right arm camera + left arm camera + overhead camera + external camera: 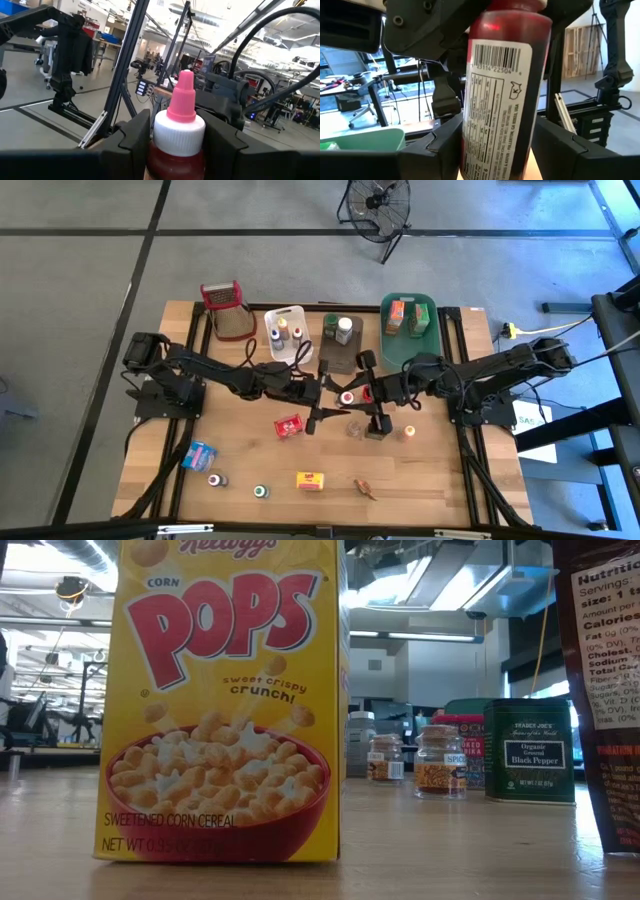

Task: Pick & Place Kitchen Items
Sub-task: Put the pink food coloring into the white bin

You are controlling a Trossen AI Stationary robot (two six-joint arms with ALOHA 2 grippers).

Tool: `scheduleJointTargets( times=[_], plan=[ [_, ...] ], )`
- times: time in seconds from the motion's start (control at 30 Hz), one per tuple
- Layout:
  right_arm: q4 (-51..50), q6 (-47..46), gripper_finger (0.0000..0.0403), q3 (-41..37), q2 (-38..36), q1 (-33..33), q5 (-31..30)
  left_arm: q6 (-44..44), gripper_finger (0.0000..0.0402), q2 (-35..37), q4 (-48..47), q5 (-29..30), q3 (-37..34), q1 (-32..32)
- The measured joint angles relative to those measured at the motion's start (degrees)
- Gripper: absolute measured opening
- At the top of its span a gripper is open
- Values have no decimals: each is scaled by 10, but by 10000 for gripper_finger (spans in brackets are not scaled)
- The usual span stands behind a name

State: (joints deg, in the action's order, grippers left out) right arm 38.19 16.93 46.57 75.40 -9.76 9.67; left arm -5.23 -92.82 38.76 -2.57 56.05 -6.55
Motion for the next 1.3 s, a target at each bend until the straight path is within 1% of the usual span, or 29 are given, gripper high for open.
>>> scheduleJointTargets(
  times=[0.23,0.47,0.5,0.63,0.73,0.83,0.9,1.0,1.07,1.2,1.3],
  plan=[
    [-18,0,147,0,0,-1,0,-5,174,5,-9,1,0,0],
    [-22,-13,152,0,0,-1,0,-5,113,5,-17,2,0,0],
    [-23,-14,155,0,0,-1,-1,-5,109,5,-20,2,0,0],
    [-27,-16,167,0,-1,-3,-5,-4,109,15,-48,10,1,0],
    [-32,-26,175,0,-8,-8,-27,-4,108,28,-77,15,0,0],
    [-63,-26,189,-1,-26,-17,-45,-1,108,43,-100,15,0,-2],
    [-88,-29,200,-1,-45,-26,-68,-1,108,50,-110,16,0,-4],
    [-107,-55,218,0,-61,-41,-118,-6,108,64,-113,20,0,-11],
    [-117,-70,227,0,-66,-50,-137,-18,108,74,-112,28,0,-17],
    [-124,-61,233,0,-63,-62,-142,-40,105,81,-105,58,0,-27],
    [-125,-30,233,-1,-55,-62,-142,-43,105,81,-98,61,0,-28]
  ],
)
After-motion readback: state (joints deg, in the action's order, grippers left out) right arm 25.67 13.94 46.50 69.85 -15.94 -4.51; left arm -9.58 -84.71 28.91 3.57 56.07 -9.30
